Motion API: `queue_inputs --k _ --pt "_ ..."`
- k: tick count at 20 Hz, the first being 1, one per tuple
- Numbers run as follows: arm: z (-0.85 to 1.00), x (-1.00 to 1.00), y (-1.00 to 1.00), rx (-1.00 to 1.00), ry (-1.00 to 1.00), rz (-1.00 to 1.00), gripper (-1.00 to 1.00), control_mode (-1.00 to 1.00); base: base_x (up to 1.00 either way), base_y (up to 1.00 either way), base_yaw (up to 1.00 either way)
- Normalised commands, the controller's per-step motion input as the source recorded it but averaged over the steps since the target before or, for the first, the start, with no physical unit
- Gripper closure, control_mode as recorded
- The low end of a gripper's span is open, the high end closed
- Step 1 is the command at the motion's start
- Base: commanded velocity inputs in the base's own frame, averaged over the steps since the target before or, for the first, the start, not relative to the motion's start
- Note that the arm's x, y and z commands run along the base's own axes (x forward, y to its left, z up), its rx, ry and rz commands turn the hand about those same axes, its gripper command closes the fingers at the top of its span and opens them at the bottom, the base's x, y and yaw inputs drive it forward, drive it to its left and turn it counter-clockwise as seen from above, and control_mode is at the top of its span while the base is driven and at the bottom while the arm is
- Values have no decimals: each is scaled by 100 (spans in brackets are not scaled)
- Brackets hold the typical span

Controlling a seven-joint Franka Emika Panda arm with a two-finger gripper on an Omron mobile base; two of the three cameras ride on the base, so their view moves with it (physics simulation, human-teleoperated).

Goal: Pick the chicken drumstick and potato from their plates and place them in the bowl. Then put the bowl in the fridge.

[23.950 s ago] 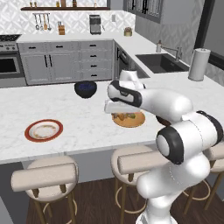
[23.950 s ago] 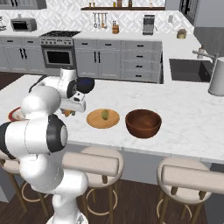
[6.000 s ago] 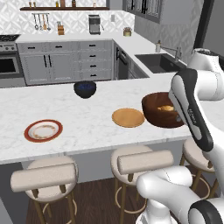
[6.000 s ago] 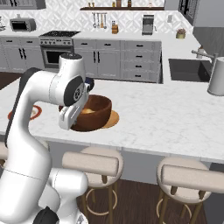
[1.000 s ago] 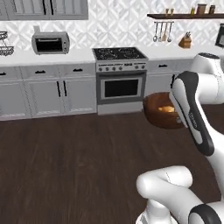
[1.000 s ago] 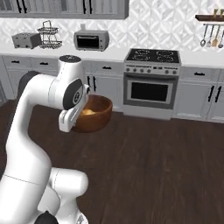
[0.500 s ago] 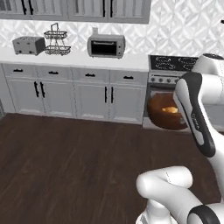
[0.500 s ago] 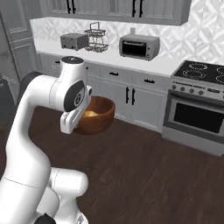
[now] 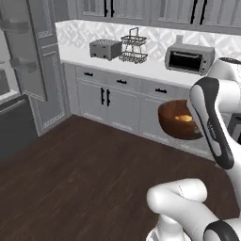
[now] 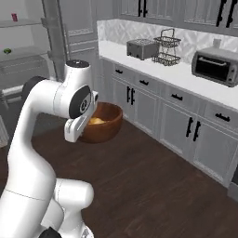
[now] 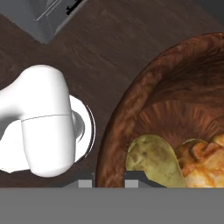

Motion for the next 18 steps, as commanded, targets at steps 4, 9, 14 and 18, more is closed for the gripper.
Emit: queue_inputs --k 4,9,14,18 --pt "0 0 0 0 0 0 100 100 100 0 65" --pt "0 0 0 0 0 0 100 100 100 -1 70" --pt "0 0 0 0 0 0 100 100 100 -1 72" --pt "0 0 0 0 0 0 100 100 99 0 66"
